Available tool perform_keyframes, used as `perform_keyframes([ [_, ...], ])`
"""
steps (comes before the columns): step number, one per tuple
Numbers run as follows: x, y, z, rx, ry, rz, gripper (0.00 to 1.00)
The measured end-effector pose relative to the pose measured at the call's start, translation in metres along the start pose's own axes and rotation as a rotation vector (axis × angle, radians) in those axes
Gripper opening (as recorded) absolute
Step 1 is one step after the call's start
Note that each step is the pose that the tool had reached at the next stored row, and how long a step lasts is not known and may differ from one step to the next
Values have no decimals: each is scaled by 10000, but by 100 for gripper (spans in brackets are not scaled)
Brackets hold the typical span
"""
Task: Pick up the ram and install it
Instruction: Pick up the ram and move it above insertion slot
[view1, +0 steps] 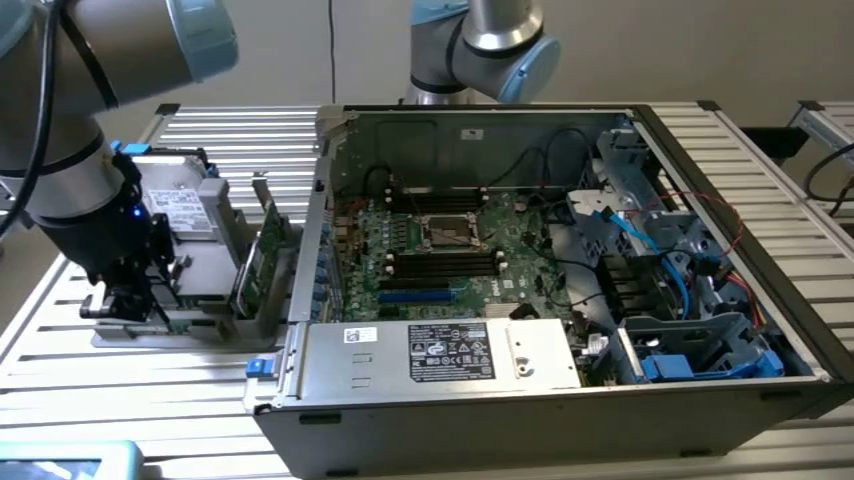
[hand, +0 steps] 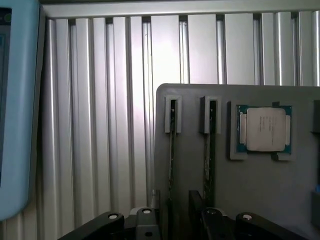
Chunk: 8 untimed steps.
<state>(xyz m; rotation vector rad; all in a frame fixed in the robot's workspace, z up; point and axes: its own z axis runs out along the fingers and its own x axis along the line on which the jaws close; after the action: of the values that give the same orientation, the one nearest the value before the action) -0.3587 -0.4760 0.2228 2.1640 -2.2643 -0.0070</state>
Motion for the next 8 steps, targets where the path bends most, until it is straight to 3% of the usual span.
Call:
perform_keyframes([
  [8, 0, -5, 104, 3, 2, -41, 36],
])
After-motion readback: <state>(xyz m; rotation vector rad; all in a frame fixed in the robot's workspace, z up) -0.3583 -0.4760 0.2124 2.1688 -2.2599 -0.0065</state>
